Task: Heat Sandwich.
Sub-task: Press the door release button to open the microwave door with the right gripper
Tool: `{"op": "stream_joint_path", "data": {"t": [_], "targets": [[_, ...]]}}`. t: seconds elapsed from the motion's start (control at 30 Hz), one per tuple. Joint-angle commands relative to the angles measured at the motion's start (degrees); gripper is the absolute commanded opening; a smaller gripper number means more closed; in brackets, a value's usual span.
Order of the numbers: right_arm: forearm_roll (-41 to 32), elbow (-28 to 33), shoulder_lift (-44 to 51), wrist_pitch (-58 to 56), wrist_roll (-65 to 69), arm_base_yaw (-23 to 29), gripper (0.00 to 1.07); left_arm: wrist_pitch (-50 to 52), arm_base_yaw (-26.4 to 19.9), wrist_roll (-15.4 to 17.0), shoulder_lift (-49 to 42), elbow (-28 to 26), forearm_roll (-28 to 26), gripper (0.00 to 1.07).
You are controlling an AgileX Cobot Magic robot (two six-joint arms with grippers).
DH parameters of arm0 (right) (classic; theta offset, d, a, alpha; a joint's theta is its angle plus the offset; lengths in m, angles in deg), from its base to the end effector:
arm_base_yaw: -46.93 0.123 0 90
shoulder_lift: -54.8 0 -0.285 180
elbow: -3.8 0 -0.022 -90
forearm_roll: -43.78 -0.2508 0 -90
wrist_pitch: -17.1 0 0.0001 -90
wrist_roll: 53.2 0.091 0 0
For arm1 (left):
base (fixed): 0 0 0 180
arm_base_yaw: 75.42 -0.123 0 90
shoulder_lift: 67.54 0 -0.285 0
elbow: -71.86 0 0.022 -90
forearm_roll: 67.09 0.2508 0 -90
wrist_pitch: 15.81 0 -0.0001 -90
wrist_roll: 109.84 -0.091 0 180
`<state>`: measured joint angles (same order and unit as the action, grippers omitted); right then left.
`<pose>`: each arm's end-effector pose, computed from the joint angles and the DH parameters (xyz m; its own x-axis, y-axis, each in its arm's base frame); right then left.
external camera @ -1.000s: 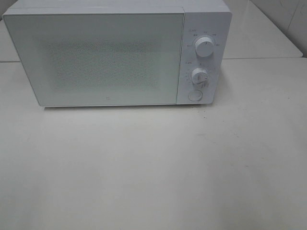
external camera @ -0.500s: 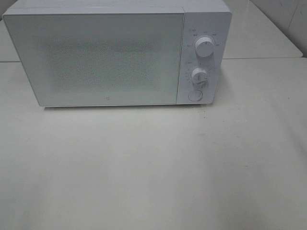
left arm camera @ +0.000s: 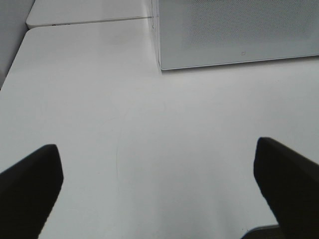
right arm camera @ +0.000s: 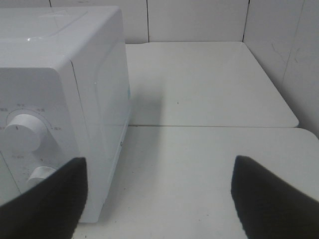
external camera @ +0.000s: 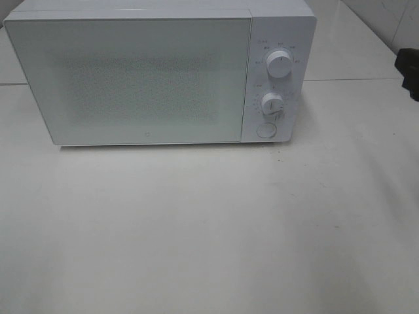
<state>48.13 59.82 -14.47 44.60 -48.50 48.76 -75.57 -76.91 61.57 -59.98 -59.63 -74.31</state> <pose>0.2064 0.0098 0.2501 -0.1376 0.0103 -0.9904 -0.0646 0.9977 0.0193 -0.0049 -0.0100 0.2795 -0.4246 0.0746 -0.9023 0.1090 0.9936 0.0308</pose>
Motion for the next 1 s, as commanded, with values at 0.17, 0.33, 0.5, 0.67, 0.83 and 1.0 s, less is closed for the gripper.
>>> {"op": "stream_joint_path", "data": {"t": [0.17, 0.33, 0.5, 0.67, 0.83, 1.0], "targets": [[-5.10, 3.78, -7.33, 15.58, -3.84, -0.17, 0.76, 0.63, 0.29, 0.11, -1.49, 0.17, -0.52, 1.01], [-8.42, 6.19, -12.03, 23.78, -4.98, 1.83, 0.76, 0.63, 0.29, 0.11, -1.49, 0.17, -0.52, 1.01], [-19.65, 7.28, -18.33, 29.68, -12.66, 9.74, 0.76, 0.63, 0.29, 0.11, -1.49, 0.17, -0.52, 1.01], [-27.16, 7.22, -22.80, 33.98, -15.58, 16.27, 0.76, 0.63, 0.29, 0.11, -1.49, 0.17, -0.52, 1.01], [-32.49, 7.10, -26.36, 38.10, -16.39, 22.29, 0.76, 0.63, 0.29, 0.11, -1.49, 0.17, -0.52, 1.01], [-36.73, 7.10, -29.85, 40.91, -16.39, 27.56, 0.76, 0.63, 0.29, 0.11, -1.49, 0.17, -0.52, 1.01]]}}
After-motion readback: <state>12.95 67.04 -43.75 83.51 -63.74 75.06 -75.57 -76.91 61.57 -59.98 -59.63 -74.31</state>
